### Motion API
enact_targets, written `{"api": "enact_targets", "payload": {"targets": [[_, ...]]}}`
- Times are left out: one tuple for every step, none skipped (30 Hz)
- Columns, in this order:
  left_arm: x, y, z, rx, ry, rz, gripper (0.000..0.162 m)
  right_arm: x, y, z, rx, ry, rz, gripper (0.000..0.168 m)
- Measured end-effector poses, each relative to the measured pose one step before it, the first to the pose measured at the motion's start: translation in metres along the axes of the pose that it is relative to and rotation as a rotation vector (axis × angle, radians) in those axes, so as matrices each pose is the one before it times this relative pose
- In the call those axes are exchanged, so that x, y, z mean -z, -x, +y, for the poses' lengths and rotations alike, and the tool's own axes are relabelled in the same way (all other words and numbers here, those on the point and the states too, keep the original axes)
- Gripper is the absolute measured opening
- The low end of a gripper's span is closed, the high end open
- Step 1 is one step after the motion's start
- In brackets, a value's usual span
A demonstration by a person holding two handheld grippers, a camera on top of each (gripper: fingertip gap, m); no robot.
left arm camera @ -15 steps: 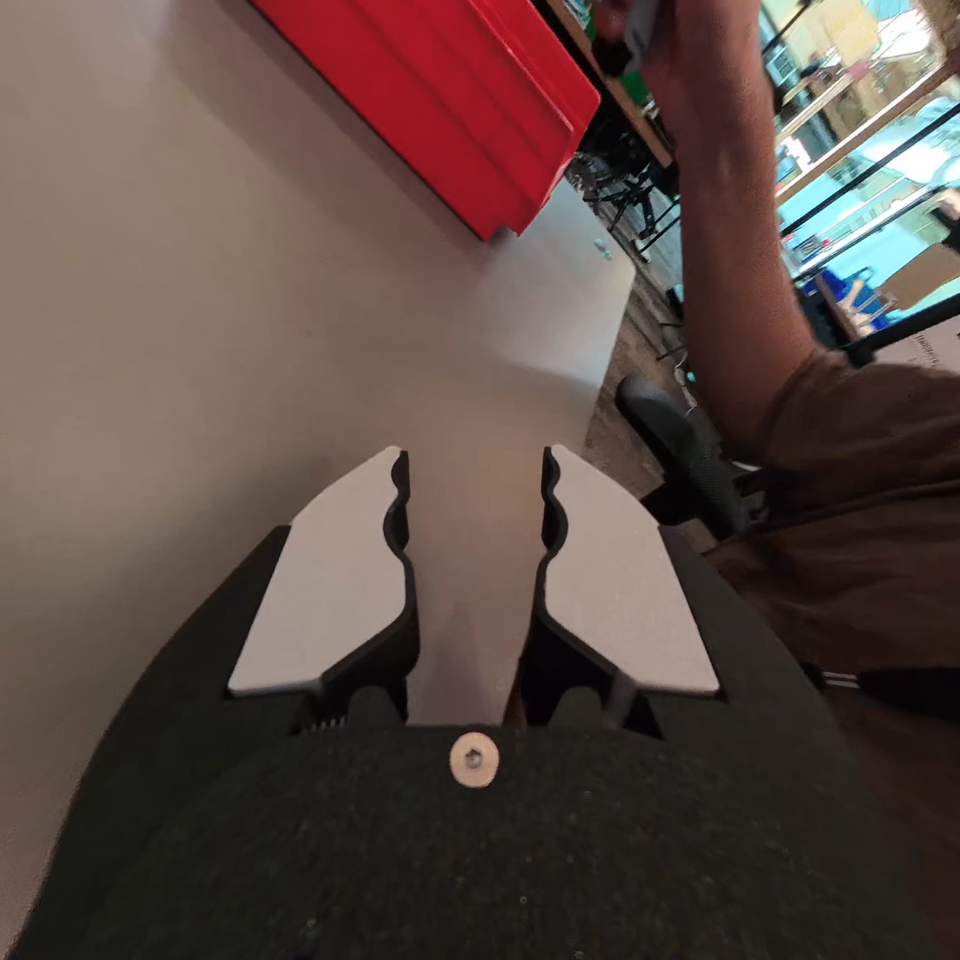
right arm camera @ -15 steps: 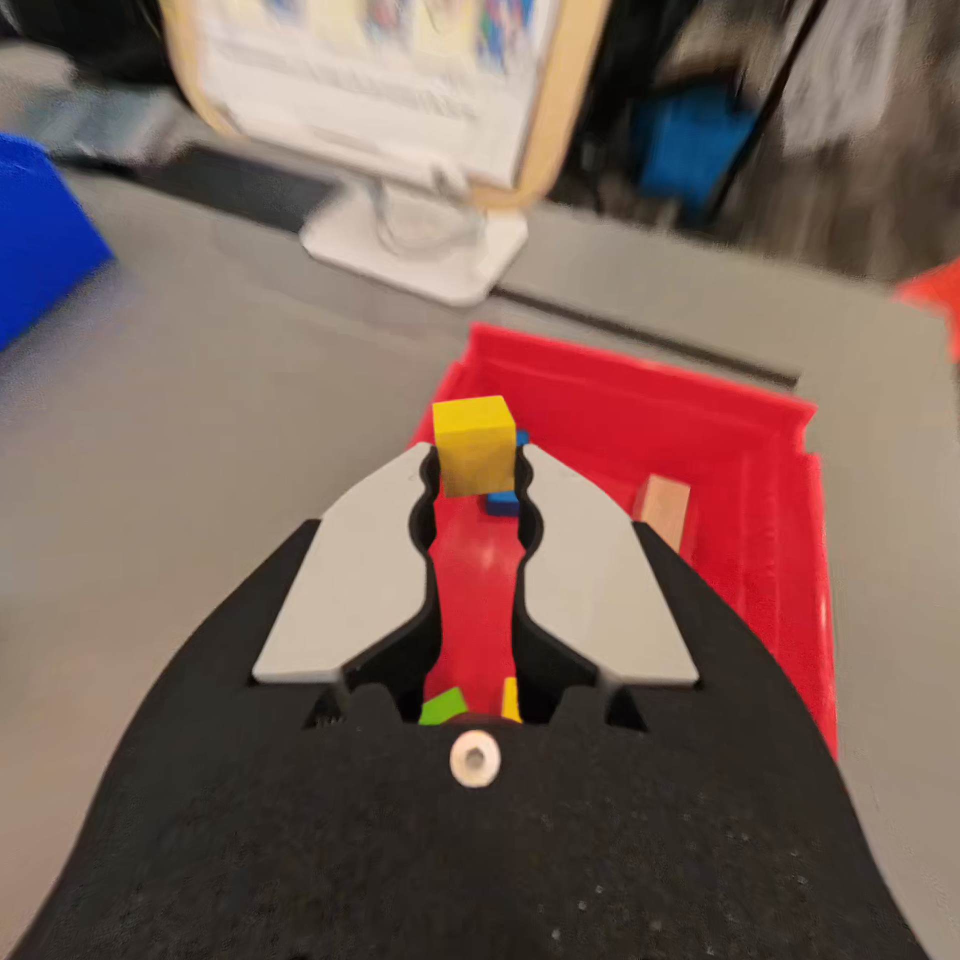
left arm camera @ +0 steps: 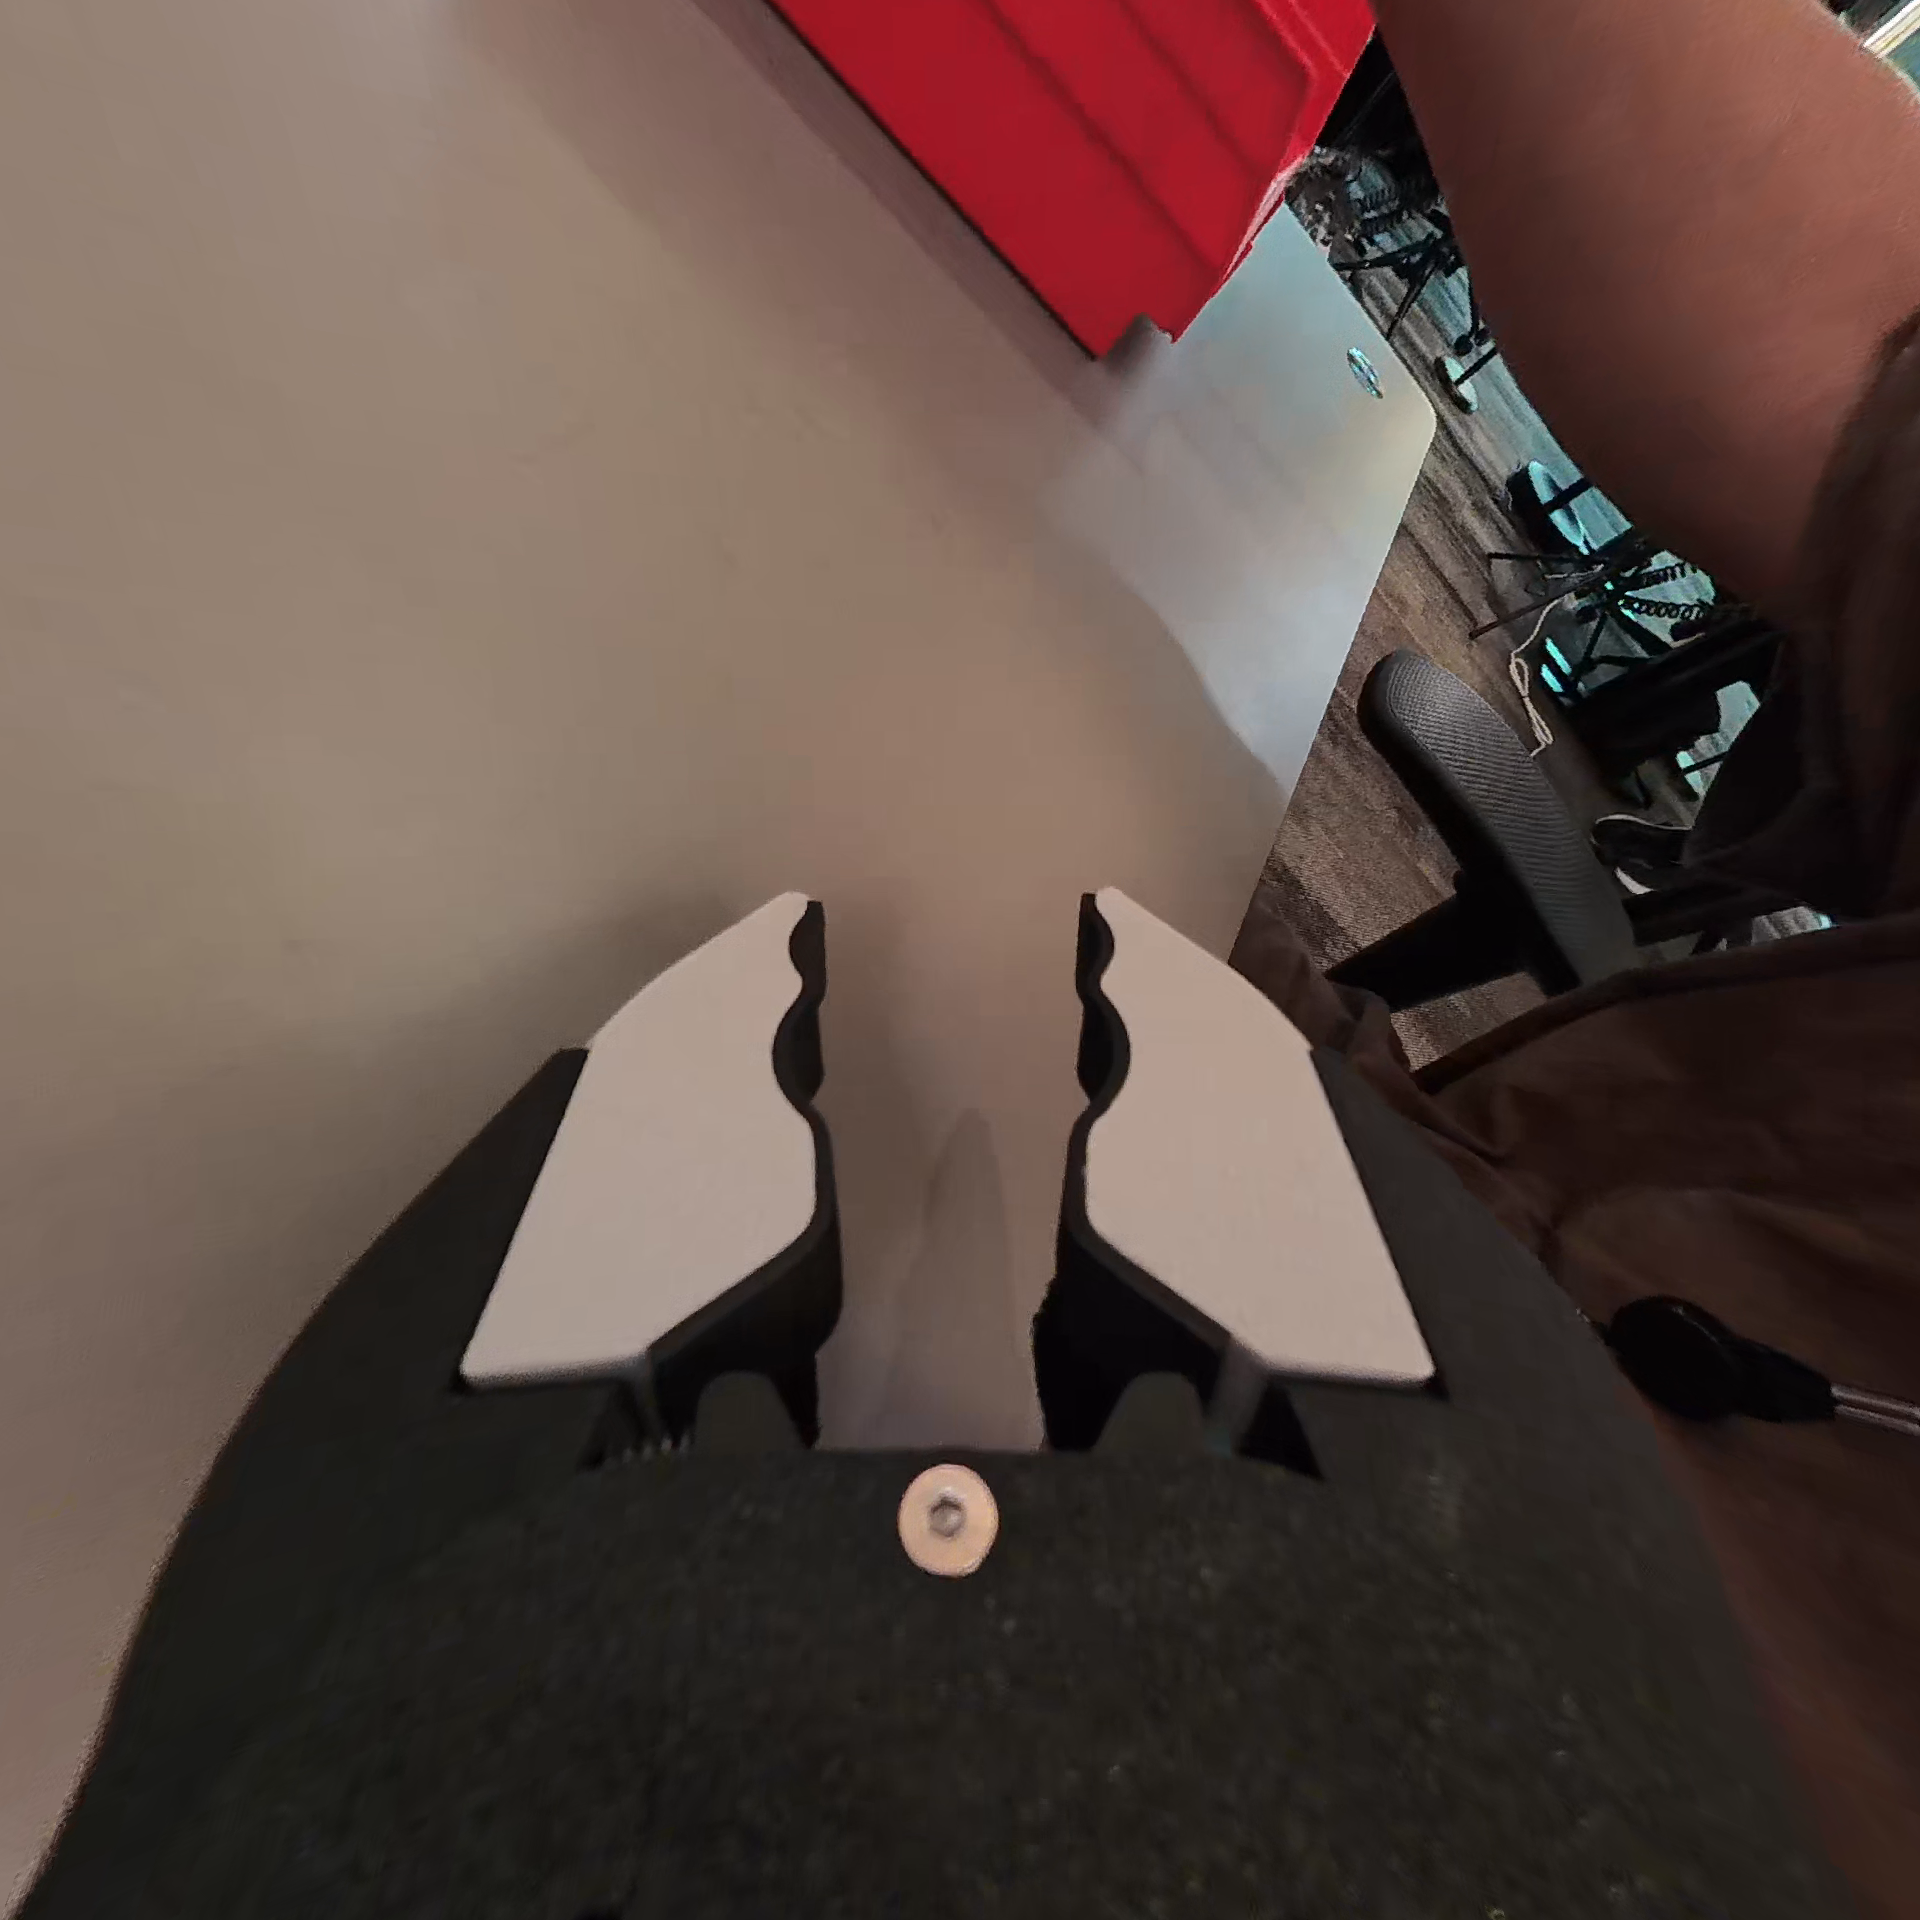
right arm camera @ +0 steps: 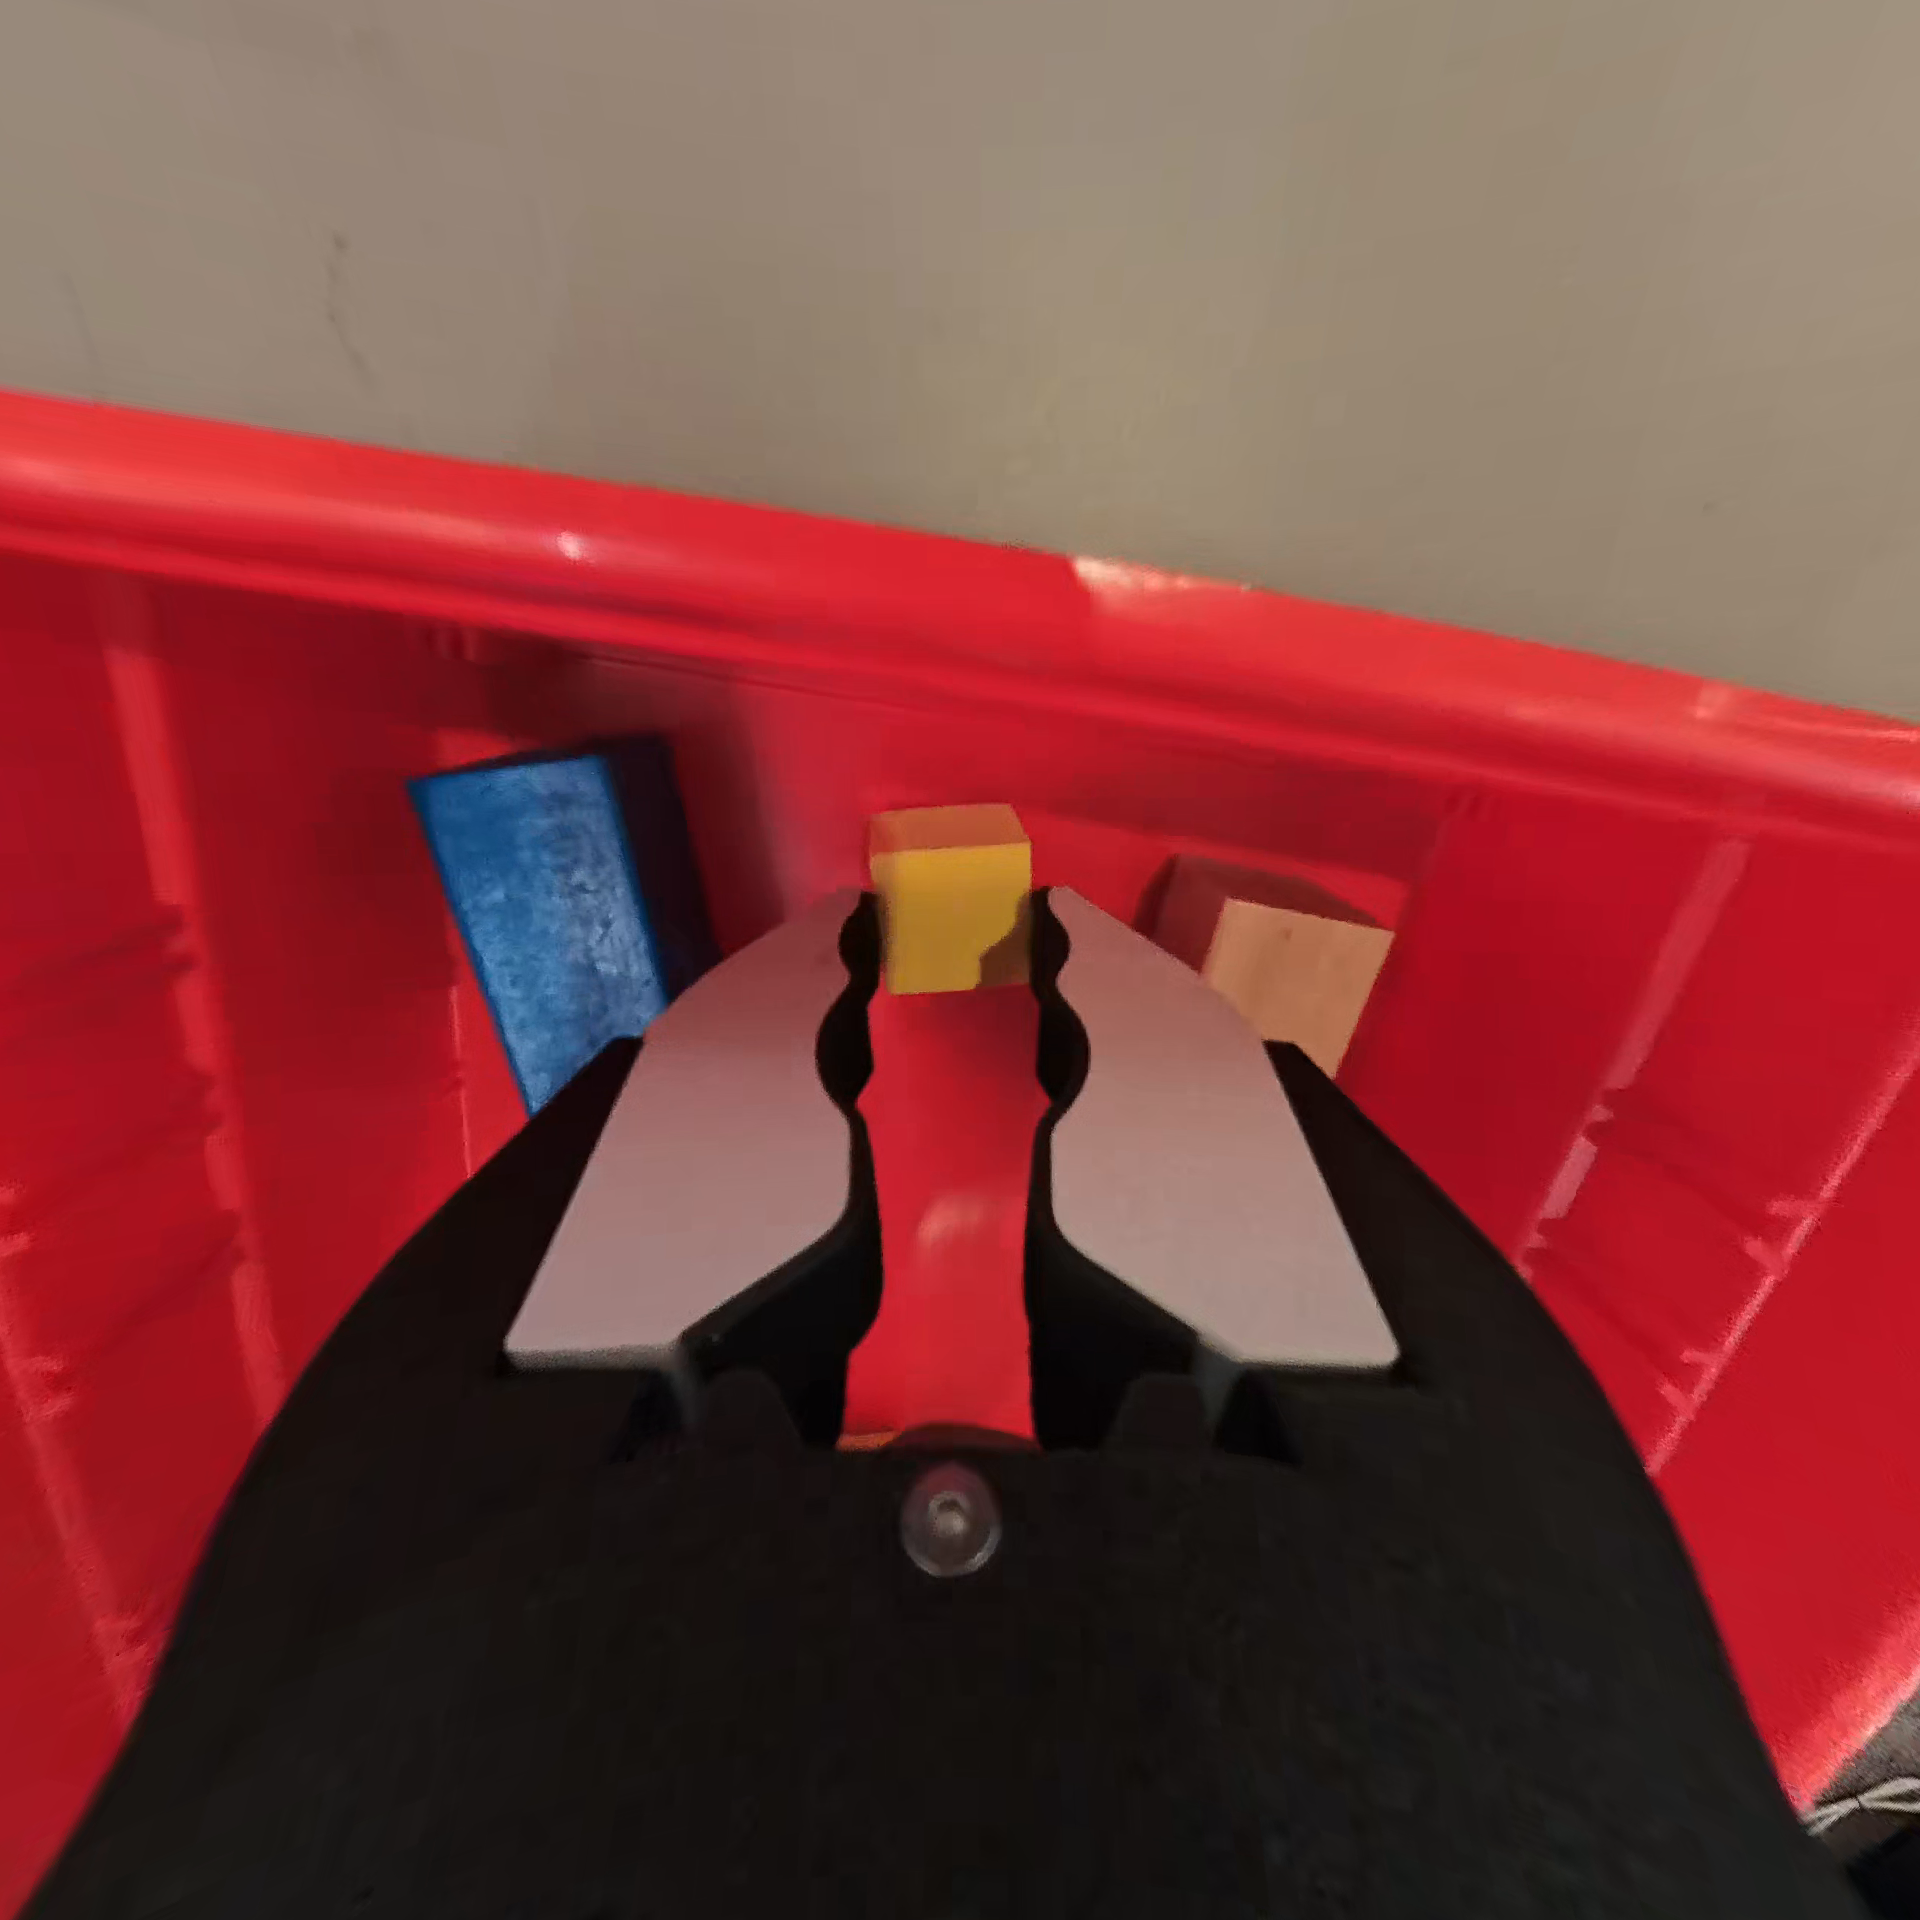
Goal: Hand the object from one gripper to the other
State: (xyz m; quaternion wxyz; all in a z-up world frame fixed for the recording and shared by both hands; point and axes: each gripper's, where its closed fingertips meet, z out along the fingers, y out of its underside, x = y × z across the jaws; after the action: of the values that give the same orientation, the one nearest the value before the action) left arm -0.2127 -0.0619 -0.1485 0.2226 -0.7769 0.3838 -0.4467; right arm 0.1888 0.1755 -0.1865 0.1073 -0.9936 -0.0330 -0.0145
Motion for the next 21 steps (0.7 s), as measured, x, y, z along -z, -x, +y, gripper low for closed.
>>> {"api": "enact_targets", "payload": {"targets": [[0.00047,0.00005,0.00000,0.0027,0.0000,0.0030,0.046,0.00072,0.00080,-0.00044,0.0015,-0.0053,-0.0039,0.029],[0.00059,0.00059,0.00012,-0.0010,0.0013,-0.0042,0.047,0.00377,0.00235,-0.00117,0.0075,-0.0178,-0.0120,0.035],[0.00085,0.00108,0.00000,-0.0051,-0.0005,-0.0100,0.046,0.00892,0.00076,-0.00224,0.0073,-0.0339,0.0013,0.041],[0.00072,0.00105,-0.00006,-0.0082,-0.0003,-0.0113,0.046,0.01498,-0.00146,-0.00313,0.0059,-0.0571,0.0196,0.044],[0.00060,0.00123,0.00076,-0.0093,0.0061,-0.0122,0.047,0.02024,-0.00012,-0.00457,0.0049,-0.0823,0.0170,0.044],[0.00055,0.00152,0.00101,-0.0100,0.0086,-0.0153,0.047,0.02429,0.00371,-0.00588,0.0060,-0.1033,0.0030,0.046],[0.00083,0.00186,0.00049,-0.0118,0.0055,-0.0183,0.047,0.02634,0.00861,-0.00663,0.0088,-0.1183,-0.0125,0.048],[0.00086,0.00116,-0.00003,-0.0149,0.0041,-0.0147,0.047,0.02644,0.01506,-0.00558,0.0157,-0.1180,-0.0341,0.049],[0.00088,0.00096,-0.00065,-0.0155,0.0020,-0.0143,0.046,0.02517,0.02207,-0.00381,0.0280,-0.1105,-0.0588,0.049],[0.00112,0.00109,-0.00128,-0.0124,-0.0020,-0.0161,0.046,0.02233,0.02672,-0.00160,0.0292,-0.1012,-0.0679,0.049],[0.00104,-0.00002,-0.00157,-0.0085,-0.0045,-0.0091,0.046,0.01896,0.02814,0.00133,0.0191,-0.0885,-0.0630,0.048],[0.00065,-0.00087,-0.00093,-0.0002,-0.0002,-0.0024,0.047,0.01520,0.02816,0.00405,0.0192,-0.0724,-0.0563,0.048],[-0.00005,-0.00134,-0.00001,0.0087,0.0053,0.0027,0.047,0.01131,0.02762,0.00756,0.0177,-0.0432,-0.0529,0.045],[-0.00009,-0.00206,-0.00028,0.0104,0.0022,0.0090,0.047,0.00731,0.02819,0.01102,0.0171,-0.0092,-0.0624,0.044],[0.00013,-0.00194,-0.00087,0.0084,-0.0046,0.0093,0.047,0.00363,0.02629,0.01290,0.0201,0.0129,-0.0593,0.044],[0.00084,-0.00101,-0.00100,0.0084,-0.0030,0.0054,0.047,0.00035,0.02178,0.01125,0.0181,0.0038,-0.0390,0.044],[0.00201,-0.00124,-0.00143,0.0056,-0.0011,0.0096,0.047,-0.00211,0.01772,0.00790,0.0056,-0.0187,-0.0224,0.044],[0.00363,-0.00141,-0.00319,-0.0034,-0.0050,0.0129,0.047,-0.00375,0.01635,0.00584,-0.0078,-0.0284,-0.0245,0.044],[0.00639,0.00155,-0.00547,-0.0068,-0.0110,-0.0051,0.047,-0.00455,0.01594,0.00444,-0.0157,-0.0305,-0.0345,0.044],[0.00924,0.00472,-0.00766,-0.0092,-0.0193,-0.0243,0.047,-0.00500,0.01355,0.00346,-0.0092,-0.0235,-0.0366,0.044],[0.01163,0.00631,-0.00897,-0.0144,-0.0221,-0.0298,0.047,-0.00541,0.01066,0.00392,-0.0037,-0.0041,-0.0311,0.044]]}}
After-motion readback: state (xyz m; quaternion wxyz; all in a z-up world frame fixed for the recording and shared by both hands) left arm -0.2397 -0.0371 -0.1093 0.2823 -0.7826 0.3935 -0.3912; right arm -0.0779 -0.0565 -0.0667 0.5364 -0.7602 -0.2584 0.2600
